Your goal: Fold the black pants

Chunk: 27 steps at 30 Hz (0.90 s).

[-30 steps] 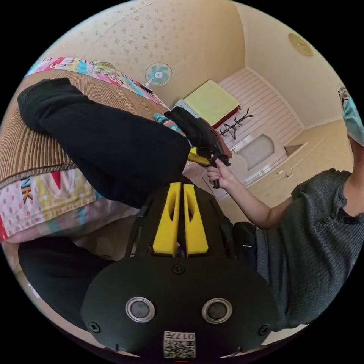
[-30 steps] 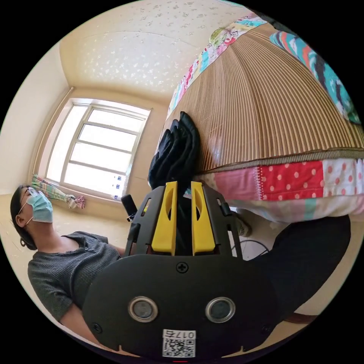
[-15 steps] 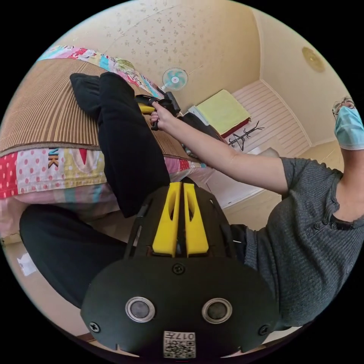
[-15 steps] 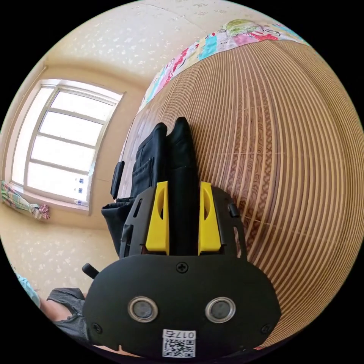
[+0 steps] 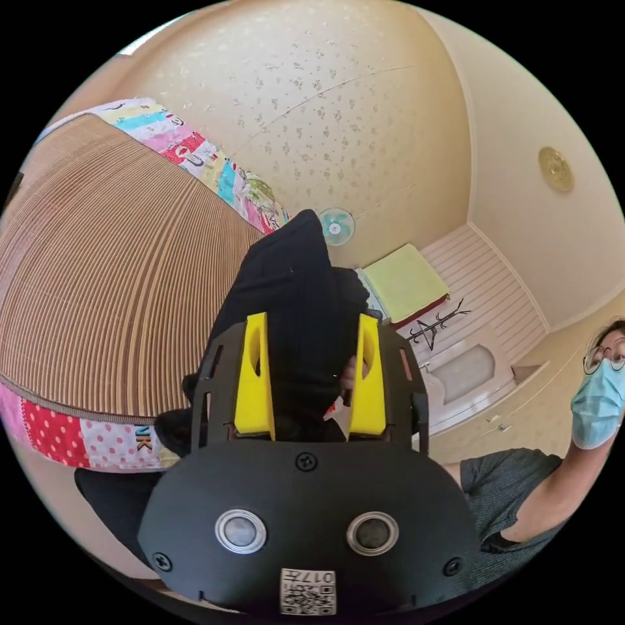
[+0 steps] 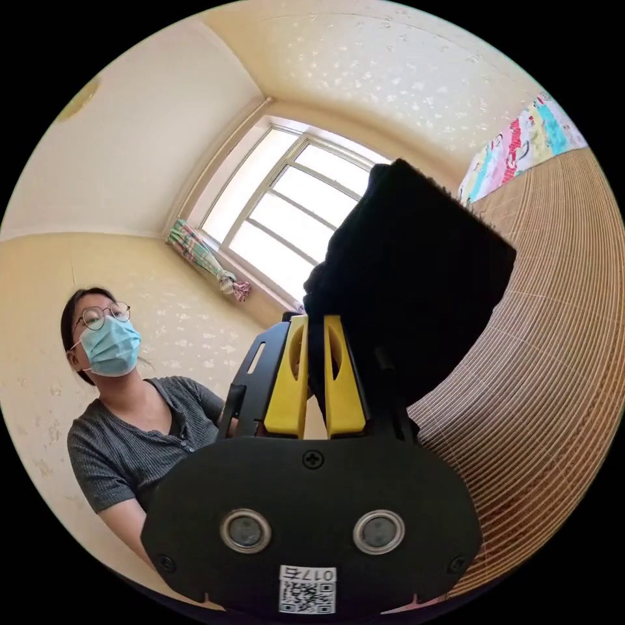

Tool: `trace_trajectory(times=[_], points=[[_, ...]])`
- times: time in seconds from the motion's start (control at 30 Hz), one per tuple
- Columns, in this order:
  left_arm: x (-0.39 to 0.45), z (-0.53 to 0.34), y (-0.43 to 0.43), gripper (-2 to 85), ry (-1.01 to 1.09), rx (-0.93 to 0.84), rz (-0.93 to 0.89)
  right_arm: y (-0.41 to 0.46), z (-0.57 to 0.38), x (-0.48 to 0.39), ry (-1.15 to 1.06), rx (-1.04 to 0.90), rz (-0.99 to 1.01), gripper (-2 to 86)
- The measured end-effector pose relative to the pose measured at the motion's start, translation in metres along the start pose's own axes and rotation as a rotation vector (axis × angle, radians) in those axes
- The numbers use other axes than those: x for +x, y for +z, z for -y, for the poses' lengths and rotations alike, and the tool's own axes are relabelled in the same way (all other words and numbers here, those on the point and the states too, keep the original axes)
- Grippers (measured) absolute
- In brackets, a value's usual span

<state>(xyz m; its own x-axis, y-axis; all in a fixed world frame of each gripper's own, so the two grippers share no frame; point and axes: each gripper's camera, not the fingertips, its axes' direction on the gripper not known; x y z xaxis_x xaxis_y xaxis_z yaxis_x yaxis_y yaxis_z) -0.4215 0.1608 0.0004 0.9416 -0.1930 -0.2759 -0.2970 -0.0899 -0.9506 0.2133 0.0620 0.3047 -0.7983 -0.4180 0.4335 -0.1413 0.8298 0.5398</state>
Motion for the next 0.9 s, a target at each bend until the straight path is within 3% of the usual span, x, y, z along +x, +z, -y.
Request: trace_trajectory(times=[0.23, 0.33, 0.47, 0.73, 0.83, 0.9], points=[[0.053, -0.034, 0.002, 9.6, 0.161, 0.015, -0.028, -0.049, -0.016, -0.071, -0.014, 0.063, 0.042, 1.9], [0.065, -0.042, -0.016, 5.2, 0.214, 0.055, -0.145, -0.068, -0.022, -0.099, -0.038, 0.121, 0.092, 1.9], [0.051, -0.049, -0.067, 4.9, 0.215, 0.161, -0.301, -0.108, -0.029, -0.137, -0.092, 0.237, 0.102, 1.9], [0.050, -0.059, -0.170, 4.5, 0.260, 0.412, -0.370, -0.185, -0.025, -0.259, -0.308, 0.470, -0.028, 1.9], [0.074, 0.004, -0.182, 4.4, 0.311, 0.413, -0.423, -0.198, 0.042, -0.286, -0.350, 0.482, -0.186, 2.1], [0.103, 0.098, -0.166, 4.3, 0.304, 0.381, -0.375, -0.208, 0.111, -0.280, -0.325, 0.507, -0.233, 2.2]])
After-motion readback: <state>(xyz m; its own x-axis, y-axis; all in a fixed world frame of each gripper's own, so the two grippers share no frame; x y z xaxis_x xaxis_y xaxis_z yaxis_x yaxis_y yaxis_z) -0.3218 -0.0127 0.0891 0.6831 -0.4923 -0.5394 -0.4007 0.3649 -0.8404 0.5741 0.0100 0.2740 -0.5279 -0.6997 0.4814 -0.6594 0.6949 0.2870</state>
